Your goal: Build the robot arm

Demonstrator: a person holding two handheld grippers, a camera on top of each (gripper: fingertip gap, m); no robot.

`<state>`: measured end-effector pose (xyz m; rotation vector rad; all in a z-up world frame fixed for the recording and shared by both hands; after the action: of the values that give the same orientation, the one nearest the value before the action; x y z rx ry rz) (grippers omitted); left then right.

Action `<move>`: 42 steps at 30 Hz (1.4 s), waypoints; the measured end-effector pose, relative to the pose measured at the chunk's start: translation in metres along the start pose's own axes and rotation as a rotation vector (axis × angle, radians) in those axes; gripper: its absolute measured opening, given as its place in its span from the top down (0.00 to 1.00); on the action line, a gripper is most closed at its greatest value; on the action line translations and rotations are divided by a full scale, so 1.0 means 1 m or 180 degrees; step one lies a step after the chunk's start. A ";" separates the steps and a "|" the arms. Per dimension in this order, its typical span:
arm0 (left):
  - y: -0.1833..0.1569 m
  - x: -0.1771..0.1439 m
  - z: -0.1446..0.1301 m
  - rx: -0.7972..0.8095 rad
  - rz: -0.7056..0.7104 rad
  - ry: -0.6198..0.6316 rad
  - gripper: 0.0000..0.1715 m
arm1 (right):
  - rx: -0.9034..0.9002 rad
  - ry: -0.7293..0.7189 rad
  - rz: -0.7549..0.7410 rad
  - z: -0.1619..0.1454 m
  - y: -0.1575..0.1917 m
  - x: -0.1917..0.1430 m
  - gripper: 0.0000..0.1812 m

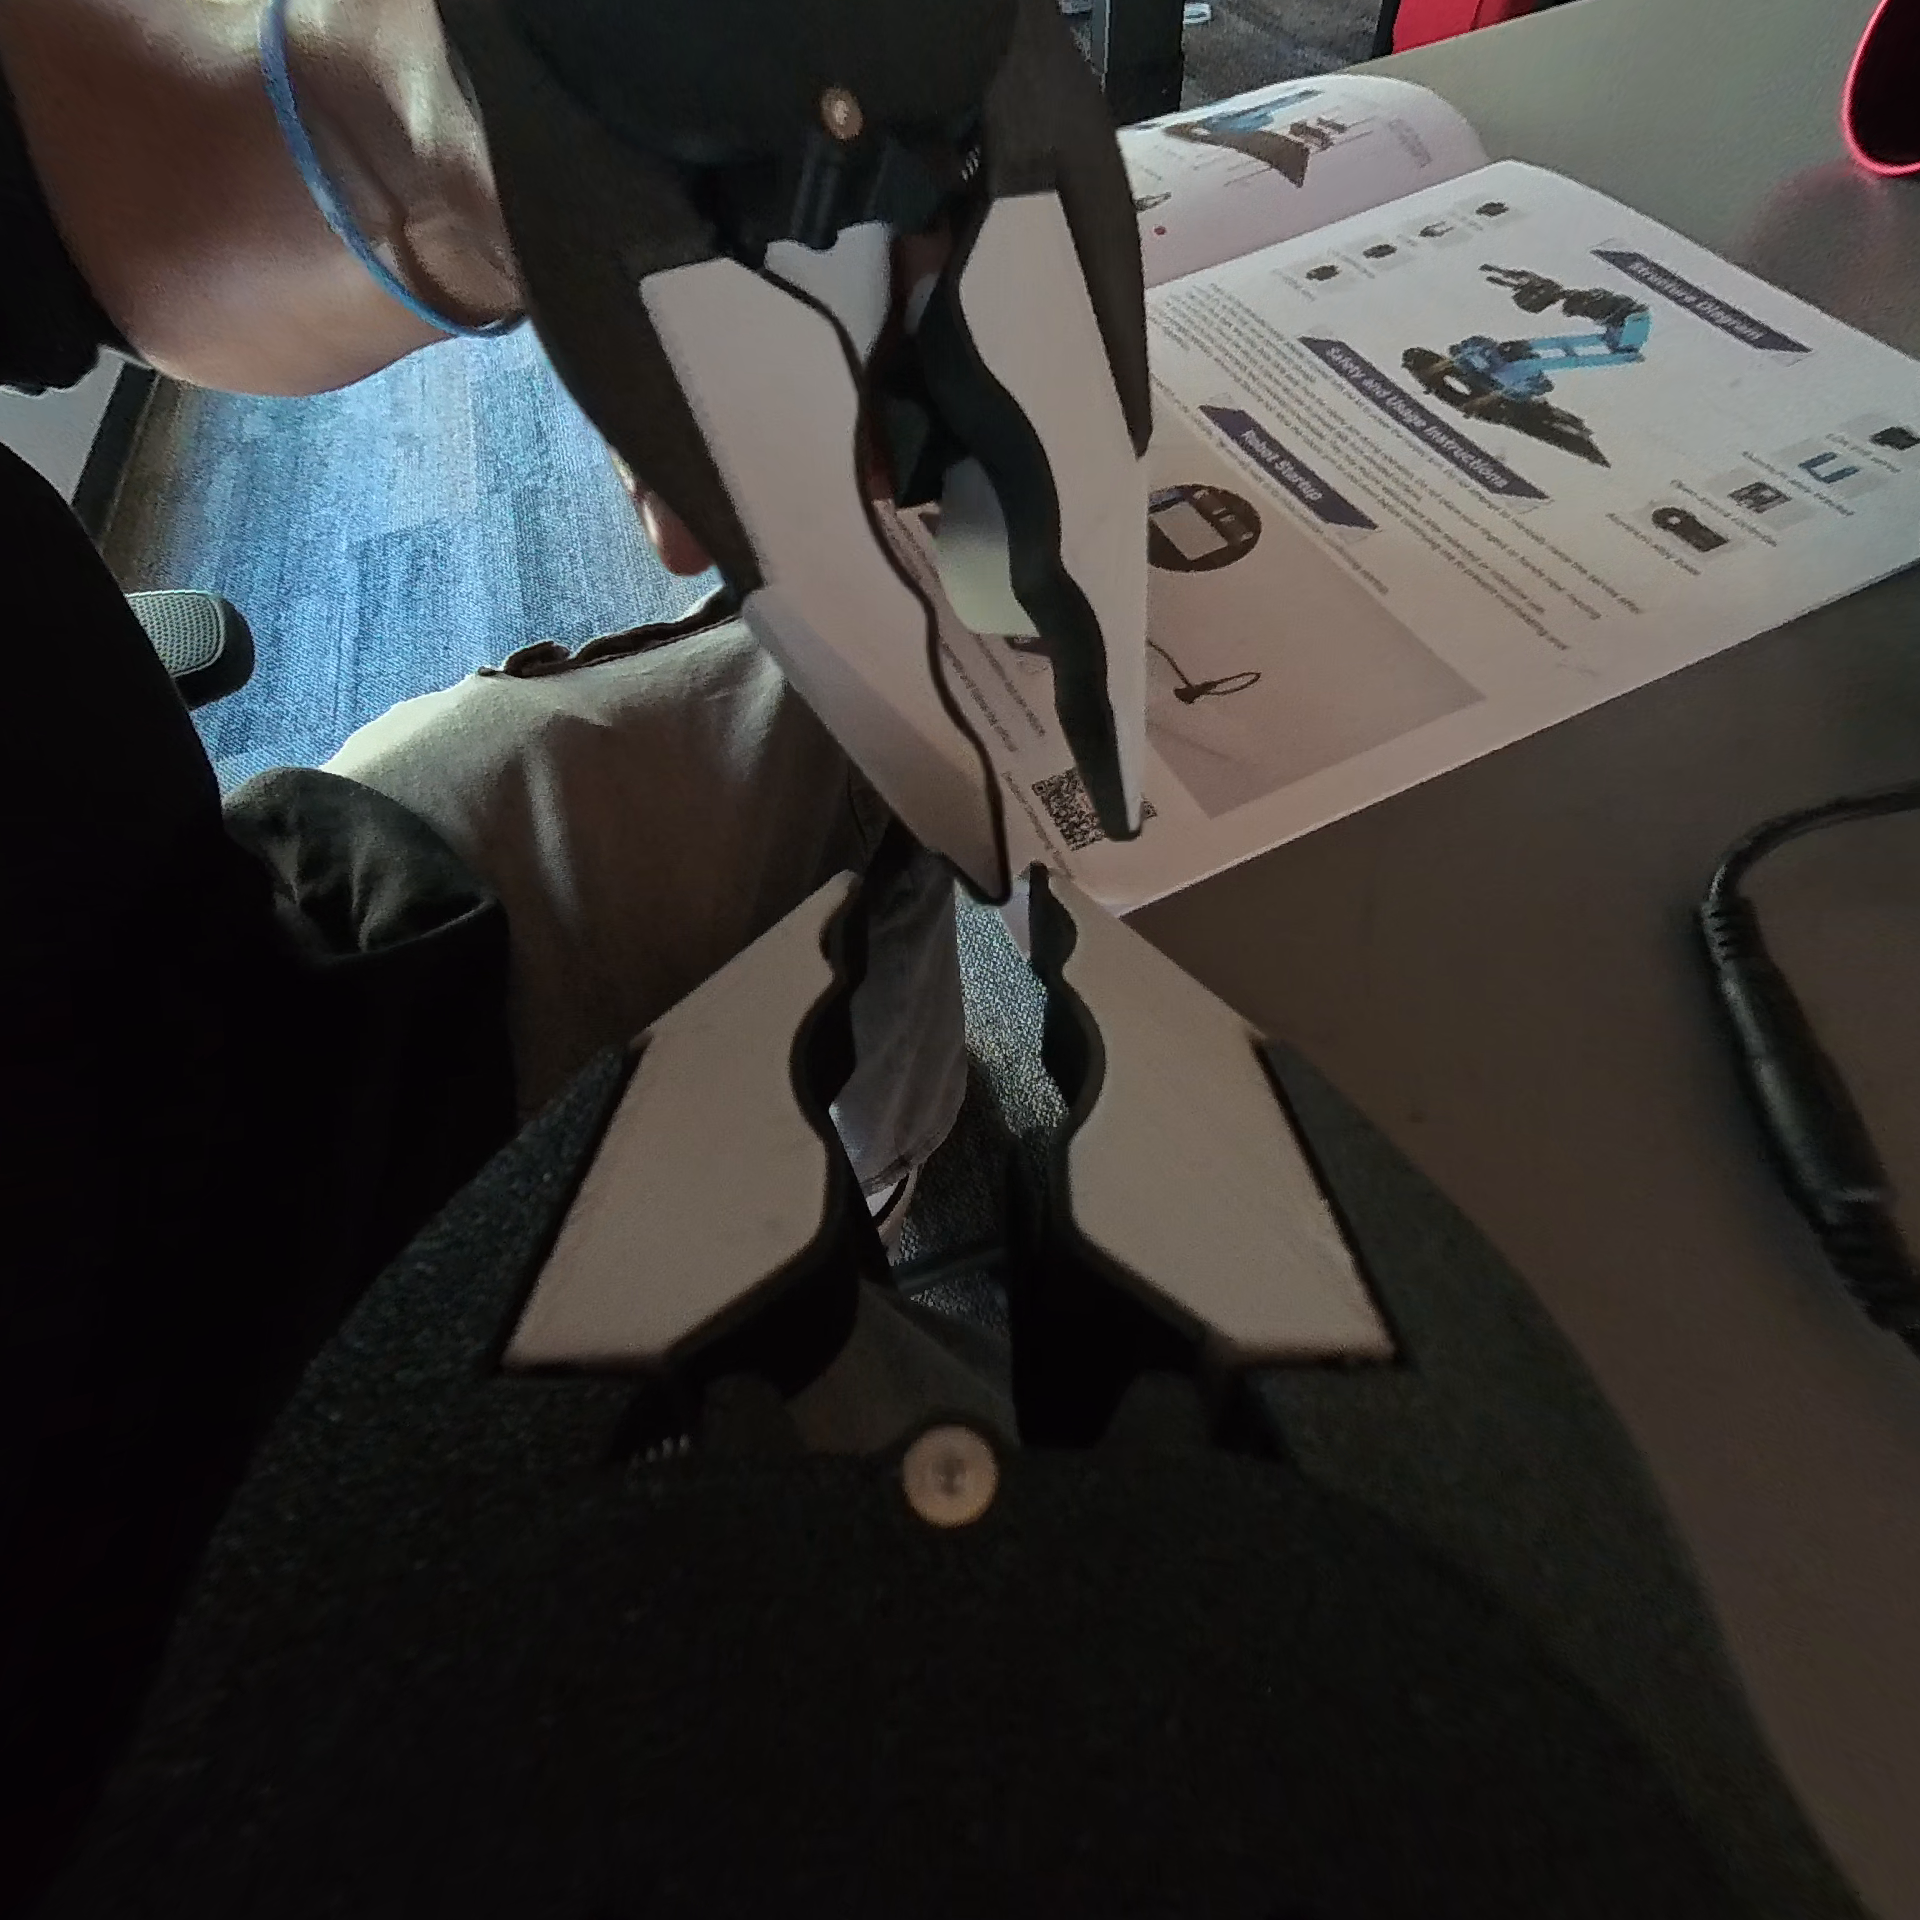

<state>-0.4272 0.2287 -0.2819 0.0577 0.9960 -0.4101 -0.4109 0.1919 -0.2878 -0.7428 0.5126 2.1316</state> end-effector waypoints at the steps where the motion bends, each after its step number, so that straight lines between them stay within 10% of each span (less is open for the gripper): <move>1: 0.001 0.000 -0.001 -0.0048 0.0016 0.0012 0.89 | -0.0005 -0.0012 0.0000 0.000 0.000 0.000 0.84; 13: -0.007 0.000 -0.003 -0.0241 -0.0035 -0.0032 1.00 | 0.0034 -0.0164 -0.0178 -0.001 -0.006 -0.012 0.81; 21: 0.031 -0.101 -0.003 -0.0953 0.0028 -0.0965 1.00 | -0.0474 0.0221 -0.0483 0.014 -0.008 0.013 0.82; 28: 0.079 -0.197 -0.092 -0.1826 0.0537 -0.1510 1.00 | -0.0170 0.0564 -0.0160 0.013 -0.016 0.024 0.75; 34: 0.075 -0.216 -0.139 -0.2100 0.0349 -0.1895 1.00 | -0.0099 0.0597 -0.0235 0.013 -0.017 0.025 0.75; 42: 0.064 -0.256 -0.255 -0.2764 0.1251 -0.2003 1.00 | 0.0002 0.0611 -0.0378 0.012 -0.015 0.025 0.75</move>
<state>-0.7303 0.4263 -0.2195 -0.6176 0.4507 0.3753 -0.4150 0.2219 -0.2965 -0.9596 0.5559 1.9610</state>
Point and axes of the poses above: each gripper's, where its closed fingertips meet, x out along the fingers, z out of its top, y = z × x across the jaws, the point moved 3 cm from there along -x, back along the fingers, and after that the axes turned 13 degrees about y, right-handed, at the moved point
